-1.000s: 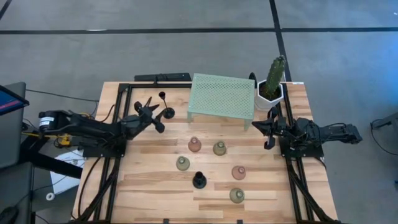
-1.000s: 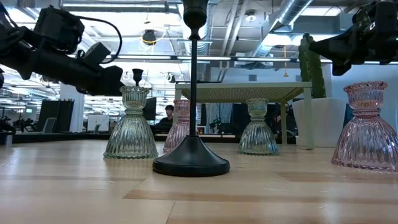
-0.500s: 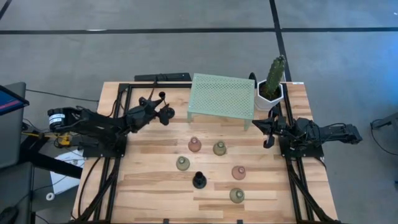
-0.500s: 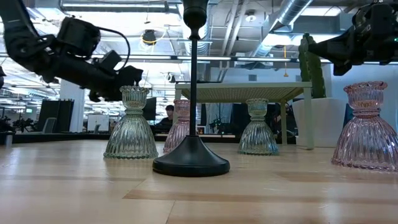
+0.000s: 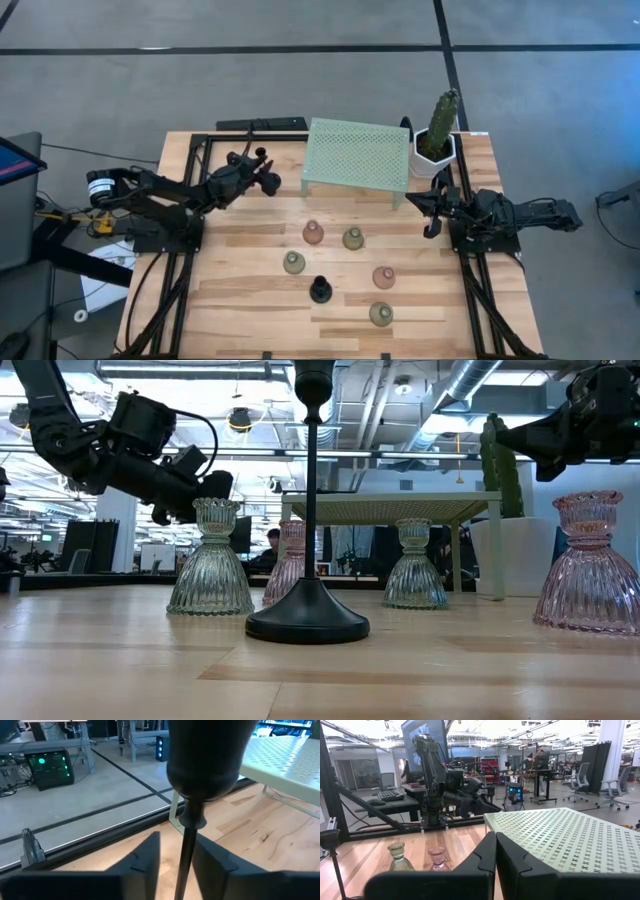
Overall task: Pick & Place candle stick holders
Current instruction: Put the top black candle holder on the shelf
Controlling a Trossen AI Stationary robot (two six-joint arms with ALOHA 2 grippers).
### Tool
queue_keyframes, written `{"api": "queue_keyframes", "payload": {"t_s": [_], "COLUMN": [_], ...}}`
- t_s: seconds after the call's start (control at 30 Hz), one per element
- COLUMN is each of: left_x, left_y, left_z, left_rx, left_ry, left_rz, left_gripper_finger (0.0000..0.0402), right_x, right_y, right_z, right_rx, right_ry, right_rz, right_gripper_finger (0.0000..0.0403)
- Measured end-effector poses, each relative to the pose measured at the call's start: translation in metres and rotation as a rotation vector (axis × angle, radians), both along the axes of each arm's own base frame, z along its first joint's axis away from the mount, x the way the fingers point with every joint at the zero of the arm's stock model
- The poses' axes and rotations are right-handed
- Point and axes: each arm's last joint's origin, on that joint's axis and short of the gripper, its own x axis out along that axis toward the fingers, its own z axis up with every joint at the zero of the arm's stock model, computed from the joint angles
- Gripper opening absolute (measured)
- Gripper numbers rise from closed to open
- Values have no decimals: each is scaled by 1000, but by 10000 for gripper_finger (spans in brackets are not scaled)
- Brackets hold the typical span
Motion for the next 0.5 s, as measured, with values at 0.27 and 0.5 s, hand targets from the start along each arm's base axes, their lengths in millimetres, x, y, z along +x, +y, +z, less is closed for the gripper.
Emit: {"api": "queue_keyframes", "payload": {"t_s": [0.27, 0.5], "left_x": [1, 3], "left_y": [-1, -6], "left_z": [0, 0], "left_rx": [16, 29], "left_ry": [16, 30], "left_rz": [-9, -32], "left_gripper_finger": [12, 16], "right_x": [0, 0], "right_y": [0, 0], "right_z": [0, 0], "right_rx": [1, 1], "right_ry": [0, 0], "right_rz": [0, 1], "right_gripper_finger": [0, 0]}}
